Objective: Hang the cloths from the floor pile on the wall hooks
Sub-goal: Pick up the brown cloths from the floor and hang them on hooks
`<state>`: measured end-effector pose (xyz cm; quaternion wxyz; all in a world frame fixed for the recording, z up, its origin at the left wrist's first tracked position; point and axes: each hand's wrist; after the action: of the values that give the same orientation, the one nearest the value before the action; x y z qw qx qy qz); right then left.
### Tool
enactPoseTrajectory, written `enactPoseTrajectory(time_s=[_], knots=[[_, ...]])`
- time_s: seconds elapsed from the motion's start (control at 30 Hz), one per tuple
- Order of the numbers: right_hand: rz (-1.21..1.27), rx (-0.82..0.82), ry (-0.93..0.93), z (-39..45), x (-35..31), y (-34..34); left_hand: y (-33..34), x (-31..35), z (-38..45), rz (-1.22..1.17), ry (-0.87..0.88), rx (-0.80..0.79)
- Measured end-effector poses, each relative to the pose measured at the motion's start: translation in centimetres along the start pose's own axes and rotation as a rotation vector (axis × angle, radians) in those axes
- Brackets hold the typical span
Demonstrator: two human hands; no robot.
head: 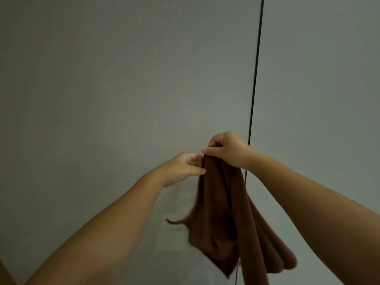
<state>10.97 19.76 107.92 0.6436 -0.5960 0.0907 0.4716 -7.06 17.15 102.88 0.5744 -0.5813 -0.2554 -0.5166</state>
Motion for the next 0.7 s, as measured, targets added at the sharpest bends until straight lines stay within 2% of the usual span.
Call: enactPoseTrajectory(time_s=[0.13, 0.27, 0.37, 0.43, 0.5, 0.57, 0.7], knots=[[-0.044, 0.005, -0.009, 0.1, 0.1, -0.5, 2.0, -0.8, 1.6, -0.181, 0.016, 0.147], [-0.142, -0.1, 0.135, -0.2, 2.6, -1.5, 1.0, 0.2, 2.8, -0.011, 0.061, 0.415], [-0.108, -0.237, 0.252, -0.8, 5.6, -0.8, -1.1, 1.5, 2.9, 0.068, 0.114, 0.501], [-0.03, -0.236, 0.274, -1.0, 6.7, 0.1, -3.0, 2.1, 2.4, 0.145, 0.111, 0.55], [0.045, -0.185, 0.261, -0.8, 6.6, 1.0, -4.8, 1.9, 1.4, 0.276, 0.058, 0.531], [0.103, -0.143, 0.212, -0.2, 5.2, 1.7, -6.1, 1.2, 0.1, 0.364, -0.041, 0.446], [0.109, -0.14, 0.078, 1.9, 0.9, 3.4, -7.5, -1.6, -3.1, 0.354, -0.23, 0.373]])
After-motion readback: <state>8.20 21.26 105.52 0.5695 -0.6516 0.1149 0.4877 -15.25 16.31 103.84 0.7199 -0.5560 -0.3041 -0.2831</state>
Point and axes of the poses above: each hand's wrist, its own z-axis towards the middle knuckle, its own y-axis out of the palm, x = y × z, and after that the axes turned 6 degrees about y, right-handed
